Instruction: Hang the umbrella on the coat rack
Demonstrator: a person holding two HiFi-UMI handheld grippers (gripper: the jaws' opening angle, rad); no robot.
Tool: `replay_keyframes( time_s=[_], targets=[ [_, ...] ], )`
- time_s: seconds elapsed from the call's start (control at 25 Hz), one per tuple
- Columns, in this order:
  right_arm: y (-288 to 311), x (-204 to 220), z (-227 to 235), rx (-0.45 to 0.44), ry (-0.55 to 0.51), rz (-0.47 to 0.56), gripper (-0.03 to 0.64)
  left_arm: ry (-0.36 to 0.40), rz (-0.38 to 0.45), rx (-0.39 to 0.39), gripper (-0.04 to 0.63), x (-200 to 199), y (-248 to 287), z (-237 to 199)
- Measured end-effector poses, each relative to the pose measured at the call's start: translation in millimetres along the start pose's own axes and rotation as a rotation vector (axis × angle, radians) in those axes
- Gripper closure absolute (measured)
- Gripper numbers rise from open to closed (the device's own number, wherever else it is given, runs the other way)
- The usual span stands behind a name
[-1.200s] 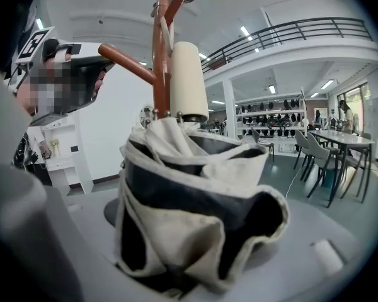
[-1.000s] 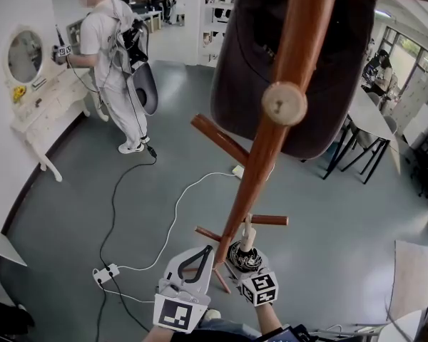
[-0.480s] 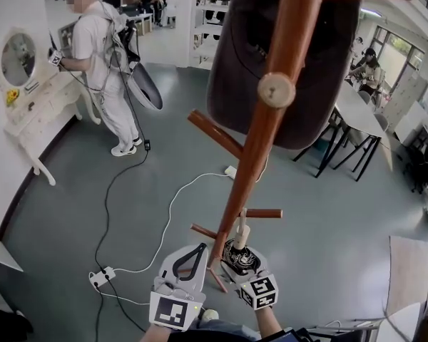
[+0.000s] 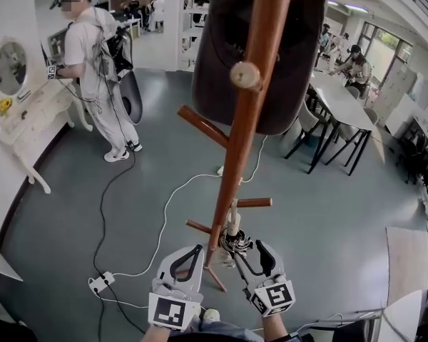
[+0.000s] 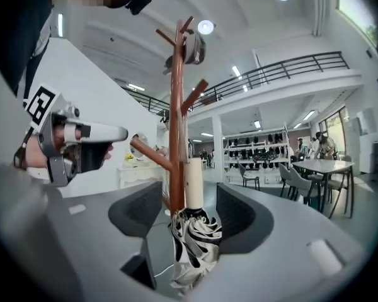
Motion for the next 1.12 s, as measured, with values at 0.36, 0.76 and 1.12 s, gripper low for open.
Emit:
replay_keyframes(
  time_s=[0.36,0.76,1.12],
  targets=[
    [-46,-59,-3,0.134,-0.065,0.173,0.499,0.023,0.014,0.012,0.588,-1,-15,10],
    [-71,-70,-13,0.226,-0.078,0.201,0.609,0.058,0.033,0.023,0.588,-17,-34,20],
    [-79,-67,-15,0.239,-0.073,0.196,0.609,0.055,0.041,0.014,0.588,-22,-42,25]
  ],
)
Point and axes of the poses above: the fingertips, and each gripper's own axes: y forward along the fingers, z to its right, x out of its underside, the point moved 4 cm from there along -y, backward along the fingers, and after that the axes turned 6 degrees about x, right-handed, at the moved point
